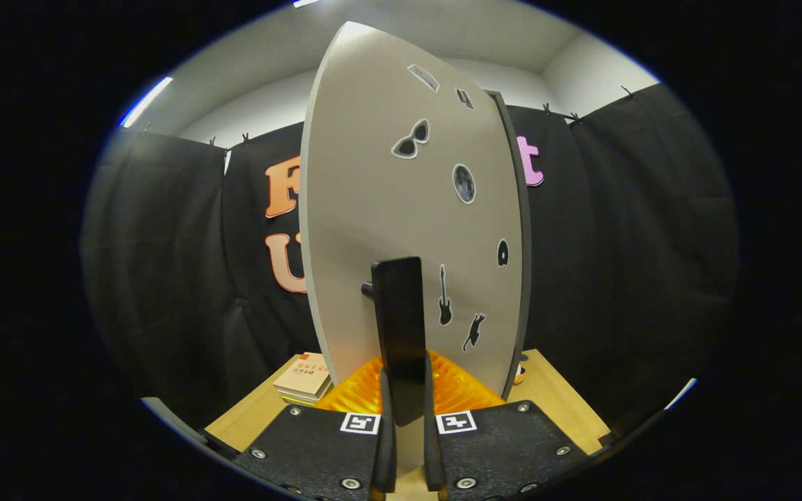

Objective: Open the shoe cabinet door, grab the shoes and put them into the shoe cabinet, then close the shoe cabinet door.

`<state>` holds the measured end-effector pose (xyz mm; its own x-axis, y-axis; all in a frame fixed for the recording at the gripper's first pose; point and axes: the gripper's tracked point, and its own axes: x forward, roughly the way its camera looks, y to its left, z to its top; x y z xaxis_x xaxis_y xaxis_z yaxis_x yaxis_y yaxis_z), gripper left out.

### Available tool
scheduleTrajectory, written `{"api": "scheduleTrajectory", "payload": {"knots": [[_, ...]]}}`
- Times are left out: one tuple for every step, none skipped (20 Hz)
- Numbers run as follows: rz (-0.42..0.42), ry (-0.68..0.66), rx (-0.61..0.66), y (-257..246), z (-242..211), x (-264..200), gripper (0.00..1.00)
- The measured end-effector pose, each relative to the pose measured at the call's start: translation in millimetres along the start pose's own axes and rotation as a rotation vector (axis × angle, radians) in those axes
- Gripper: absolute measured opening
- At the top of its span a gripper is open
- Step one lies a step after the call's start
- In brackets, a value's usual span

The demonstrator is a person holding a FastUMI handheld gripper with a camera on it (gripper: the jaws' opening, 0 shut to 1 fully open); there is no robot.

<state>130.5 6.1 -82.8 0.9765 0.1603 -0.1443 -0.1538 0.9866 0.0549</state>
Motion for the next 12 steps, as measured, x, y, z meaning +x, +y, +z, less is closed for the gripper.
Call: {"api": "scheduleTrajectory", "payload": {"knots": [[0.003,-0.006,-0.001,-9,1,-6,0.15],[0.001,-0.007,-0.005,-17,0,-13,0.15],[0.0,-0.011,-0.009,-26,0,-17,0.15],[-0.007,-0.014,-0.009,-36,0,-22,0.15],[-0.013,-0.017,-0.008,-49,-1,-28,0.15],[-0.021,-0.018,-0.005,-64,-1,-36,0.15],[-0.023,-0.017,-0.002,-77,-1,-40,0.15],[-0.019,-0.018,0.007,-88,-2,-46,0.15],[-0.017,-0.018,0.019,-96,-1,-48,0.14],[-0.018,-0.018,0.022,-106,-2,-50,0.13],[-0.016,-0.02,0.014,-113,0,-51,0.13],[-0.015,-0.022,0.005,-117,0,-52,0.13]]}}
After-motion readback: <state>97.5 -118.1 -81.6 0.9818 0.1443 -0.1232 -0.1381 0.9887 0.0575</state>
